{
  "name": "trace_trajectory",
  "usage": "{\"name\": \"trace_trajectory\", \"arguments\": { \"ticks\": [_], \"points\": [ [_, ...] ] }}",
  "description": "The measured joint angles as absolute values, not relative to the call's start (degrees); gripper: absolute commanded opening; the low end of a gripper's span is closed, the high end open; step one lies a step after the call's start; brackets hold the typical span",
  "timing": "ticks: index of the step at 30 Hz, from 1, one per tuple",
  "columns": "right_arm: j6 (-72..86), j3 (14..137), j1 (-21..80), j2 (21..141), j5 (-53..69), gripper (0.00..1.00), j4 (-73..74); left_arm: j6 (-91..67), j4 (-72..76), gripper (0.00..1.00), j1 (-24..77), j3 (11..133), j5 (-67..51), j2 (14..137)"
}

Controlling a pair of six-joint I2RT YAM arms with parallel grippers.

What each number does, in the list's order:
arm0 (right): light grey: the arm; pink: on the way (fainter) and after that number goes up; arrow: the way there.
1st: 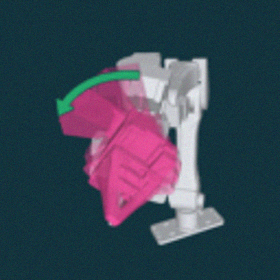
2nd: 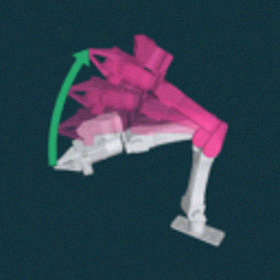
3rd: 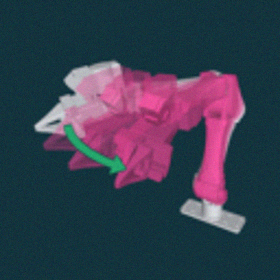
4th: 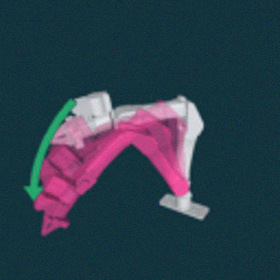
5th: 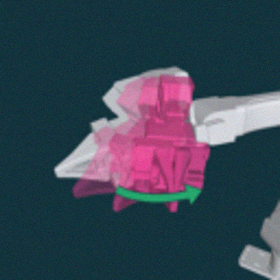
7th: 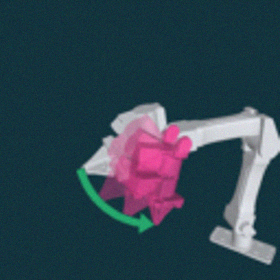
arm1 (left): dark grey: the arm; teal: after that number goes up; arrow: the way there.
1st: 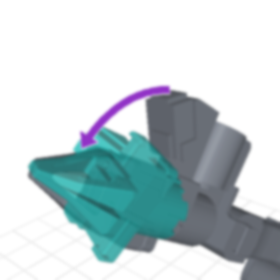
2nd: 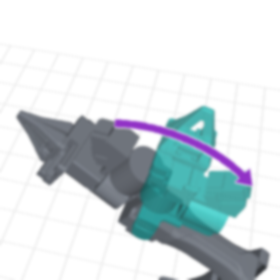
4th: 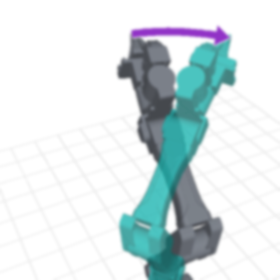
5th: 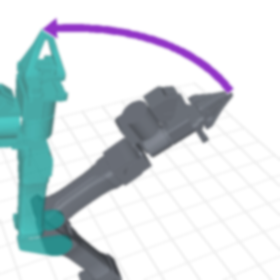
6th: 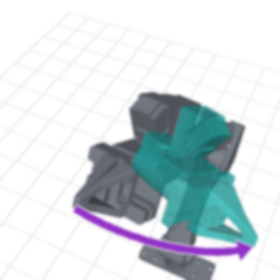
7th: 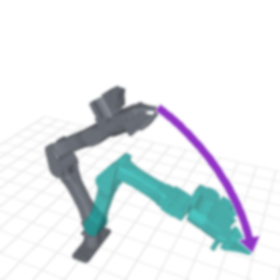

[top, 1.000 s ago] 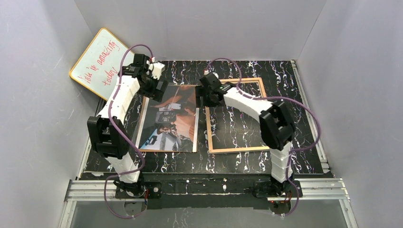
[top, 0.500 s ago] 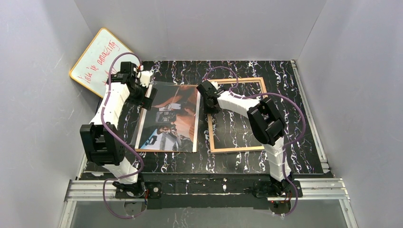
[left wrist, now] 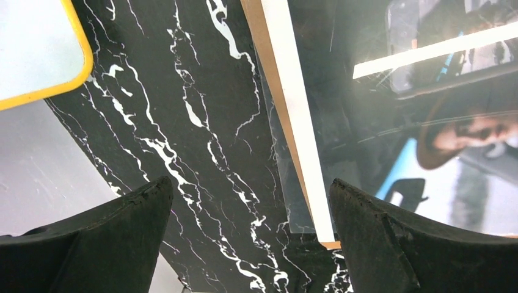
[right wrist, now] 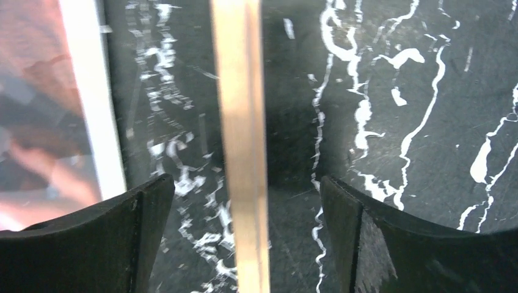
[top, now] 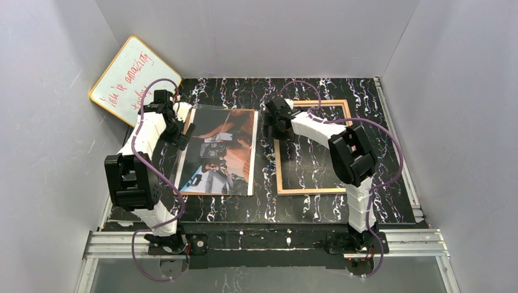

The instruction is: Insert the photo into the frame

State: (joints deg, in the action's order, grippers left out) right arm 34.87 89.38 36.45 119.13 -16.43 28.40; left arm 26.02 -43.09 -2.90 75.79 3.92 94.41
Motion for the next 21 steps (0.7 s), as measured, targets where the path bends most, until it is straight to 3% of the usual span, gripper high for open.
{"name": "trace_trajectory", "arguments": {
  "ticks": [5, 12, 21],
  "points": [
    [35.0, 89.2, 36.7, 114.0, -9.6, 0.99, 24.9, 26.2, -40.5, 0.98, -2.9, 75.5, 4.9, 96.4],
    [41.3, 88.2, 33.2, 109.6, 9.4, 0.99, 14.4, 25.4, -36.1, 0.98, -2.9, 72.2, 5.2, 98.4],
    [45.1, 88.2, 35.7, 117.9, 10.3, 0.99, 15.7, 24.7, -31.8, 0.97, -2.2, 66.5, 5.5, 100.0]
  ]
}}
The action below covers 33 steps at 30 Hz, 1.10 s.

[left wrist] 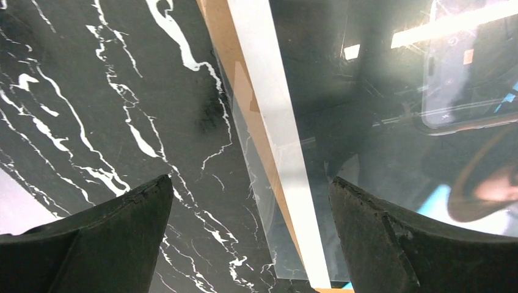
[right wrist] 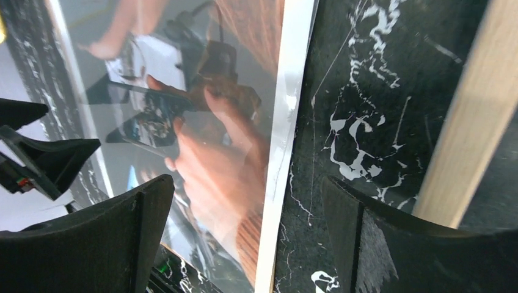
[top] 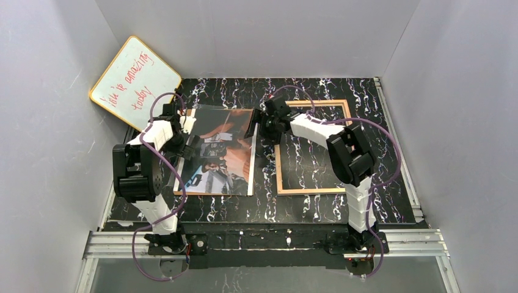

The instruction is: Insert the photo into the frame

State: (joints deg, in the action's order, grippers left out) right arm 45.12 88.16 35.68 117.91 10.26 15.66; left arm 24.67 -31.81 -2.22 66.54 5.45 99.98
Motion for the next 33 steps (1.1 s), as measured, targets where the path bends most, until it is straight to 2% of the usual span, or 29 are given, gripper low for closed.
{"name": "trace_trajectory", "arguments": {
  "ticks": [7, 13, 17, 24, 33],
  "points": [
    [46.3, 89.6, 36.8, 121.6, 9.0, 0.99, 16.4, 24.3, -33.6, 0.98, -2.0, 67.9, 3.6, 100.2],
    [46.1, 91.2, 36.8, 122.3, 5.3, 0.99, 16.7, 23.7, -37.8, 0.98, -2.1, 82.5, 1.0, 101.3],
    [45.7, 93.4, 36.8, 123.6, 3.1, 0.99, 17.5, 23.4, -35.6, 0.98, -2.1, 89.8, 4.1, 103.5],
    [45.0, 95.2, 36.8, 125.0, 0.2, 0.98, 17.9, 22.4, -28.5, 0.95, -2.1, 90.7, 12.1, 112.0],
    [45.5, 95.2, 36.6, 125.2, 0.0, 0.96, 17.1, 20.3, -24.9, 0.94, -2.2, 92.3, 13.3, 118.1]
  ]
}}
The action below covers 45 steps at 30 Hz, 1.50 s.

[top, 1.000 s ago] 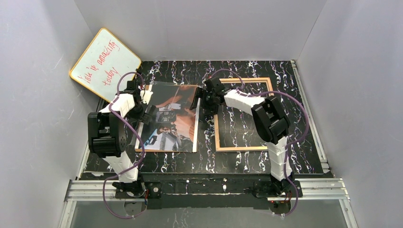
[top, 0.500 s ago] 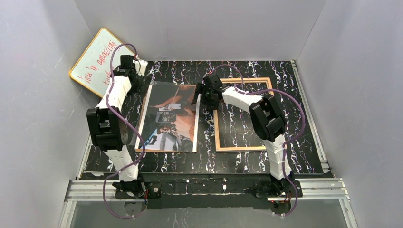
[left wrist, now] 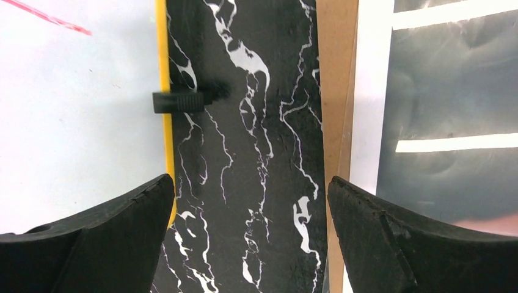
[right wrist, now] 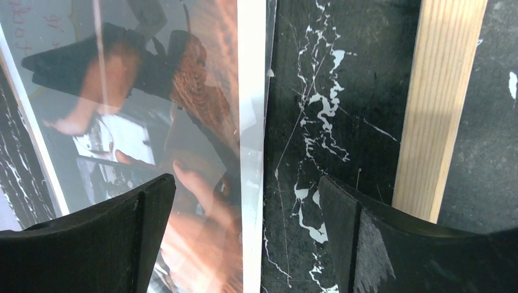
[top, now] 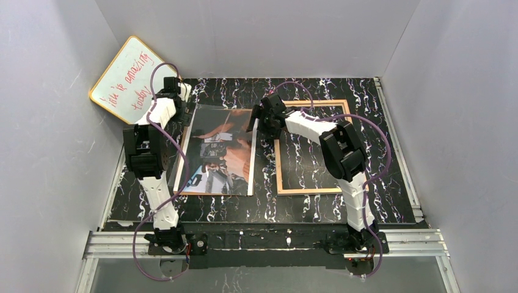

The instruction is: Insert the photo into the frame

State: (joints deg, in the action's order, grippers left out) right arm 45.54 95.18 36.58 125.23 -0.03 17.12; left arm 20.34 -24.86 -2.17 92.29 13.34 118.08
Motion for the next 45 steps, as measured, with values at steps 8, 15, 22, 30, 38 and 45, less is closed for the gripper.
{"name": "trace_trajectory", "arguments": {
  "ticks": [8, 15, 22, 30, 38, 45],
  "points": [
    [46.8, 95.2, 35.5, 126.0, 0.6, 0.94, 14.1, 19.9, -22.4, 0.94, -2.2, 92.9, 14.1, 121.0],
    [48.2, 95.2, 35.0, 126.7, 2.8, 0.9, 11.6, 20.0, -20.5, 0.94, -2.0, 91.6, 14.2, 121.3],
    [50.8, 95.4, 34.9, 128.0, 6.1, 0.85, 8.3, 20.6, -18.4, 0.95, -1.6, 89.7, 14.1, 120.6],
    [50.6, 97.1, 36.2, 128.9, 6.6, 0.83, 9.0, 21.5, -17.9, 0.95, -1.4, 89.3, 14.2, 120.5],
    [48.6, 97.5, 36.8, 128.8, 6.0, 0.83, 9.8, 22.1, -17.1, 0.95, -1.0, 88.6, 14.8, 120.2],
    [45.3, 102.0, 38.0, 128.8, 3.5, 0.82, 14.7, 22.6, -16.4, 0.95, -1.0, 87.9, 15.6, 120.0]
  ]
}}
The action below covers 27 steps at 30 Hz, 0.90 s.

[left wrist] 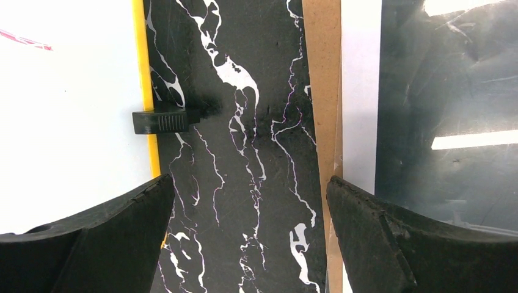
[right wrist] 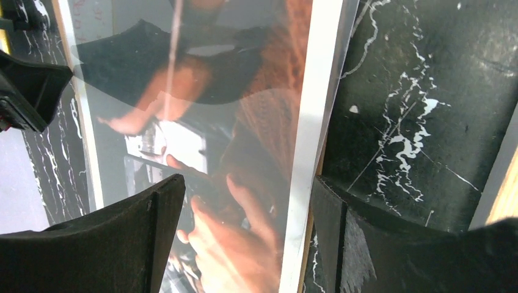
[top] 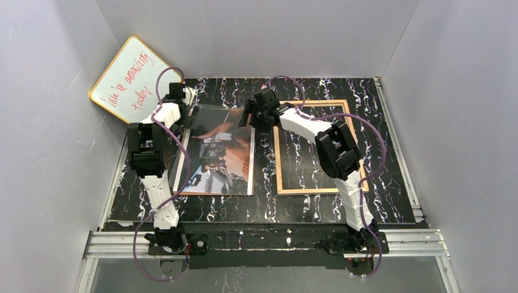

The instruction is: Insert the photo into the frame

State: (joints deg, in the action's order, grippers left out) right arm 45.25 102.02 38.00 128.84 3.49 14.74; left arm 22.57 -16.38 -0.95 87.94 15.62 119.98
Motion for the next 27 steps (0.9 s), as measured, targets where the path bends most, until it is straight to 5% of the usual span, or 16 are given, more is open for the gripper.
{"name": "trace_trajectory", "arguments": {
  "ticks": [27],
  "points": [
    [28.1, 121.4, 47.9, 135.3, -17.8, 0.82, 36.9, 23.6, -15.2, 0.95, 0.6, 86.7, 18.0, 119.5]
  ]
}}
